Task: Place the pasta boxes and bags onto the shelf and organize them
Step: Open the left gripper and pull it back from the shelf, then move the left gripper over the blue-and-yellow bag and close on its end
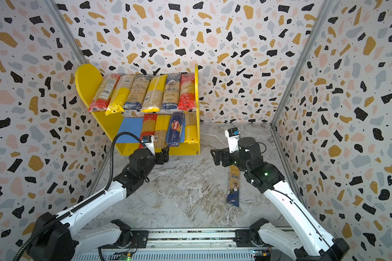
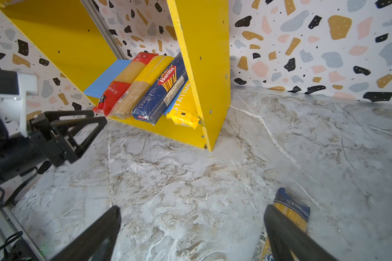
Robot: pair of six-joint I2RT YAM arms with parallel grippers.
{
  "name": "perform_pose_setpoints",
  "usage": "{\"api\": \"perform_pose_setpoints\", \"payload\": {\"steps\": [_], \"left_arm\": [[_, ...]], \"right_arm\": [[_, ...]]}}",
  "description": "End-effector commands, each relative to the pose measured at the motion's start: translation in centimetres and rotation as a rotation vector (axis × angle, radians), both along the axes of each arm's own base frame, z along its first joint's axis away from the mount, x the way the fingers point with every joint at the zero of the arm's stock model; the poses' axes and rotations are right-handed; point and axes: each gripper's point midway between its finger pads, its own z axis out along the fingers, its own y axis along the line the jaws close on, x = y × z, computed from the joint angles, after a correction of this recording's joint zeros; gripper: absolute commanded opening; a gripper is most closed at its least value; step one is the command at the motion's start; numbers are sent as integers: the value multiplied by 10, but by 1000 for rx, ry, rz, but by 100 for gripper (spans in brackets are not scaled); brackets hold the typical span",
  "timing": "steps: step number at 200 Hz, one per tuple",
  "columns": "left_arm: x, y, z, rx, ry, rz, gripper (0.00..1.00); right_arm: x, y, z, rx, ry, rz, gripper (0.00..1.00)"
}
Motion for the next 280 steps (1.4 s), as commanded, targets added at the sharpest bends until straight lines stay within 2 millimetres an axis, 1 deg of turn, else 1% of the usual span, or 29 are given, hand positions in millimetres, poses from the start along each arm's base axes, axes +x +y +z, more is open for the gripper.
{"api": "perform_pose_setpoints", "payload": {"steps": [1,8,12,35,62,101,117,146,172,177,182,205,218,235,249,280], "left_arm": [[-18,-26,-5,-28,5,-33,84],[-25,-39,-11,-27,22,-67,84],[-28,-48,-8,-46,6,-87,84],[-48,-91,-26,-59,44,-192,84],[-74,-138,-47,-84,88,-292,86],[-107,-209,-80,-22,150,-397,88],[-115,-233,-90,-2,176,-426,88],[-123,-272,-106,-31,224,-484,90],[-135,-307,-130,74,274,-525,94],[-137,-316,-131,77,274,-540,94],[-141,-320,-138,107,293,-550,94],[-150,-340,-152,155,318,-566,96],[-151,-346,-160,192,331,-552,96],[-156,-355,-169,226,338,-551,96],[-159,-357,-177,257,349,-535,97],[-156,-350,-195,295,369,-471,97]], "right_arm": [[-3,-15,11,26,-31,-71,99],[-5,-18,12,29,-32,-82,99],[-6,-20,12,30,-33,-90,99],[-10,-34,13,27,-35,-155,99],[-12,-52,7,5,-17,-242,99],[-21,-78,9,1,-27,-351,99],[-25,-84,7,-2,-19,-374,99],[-32,-90,4,-1,-7,-392,99],[-38,-93,10,9,-17,-390,99],[-39,-93,10,12,-18,-389,99],[-40,-94,12,15,-22,-388,99],[-42,-96,14,22,-30,-390,99],[-43,-96,14,23,-31,-389,99],[-44,-96,14,26,-34,-388,99],[-44,-97,14,30,-38,-391,99],[-47,-98,17,40,-47,-389,99]]}}
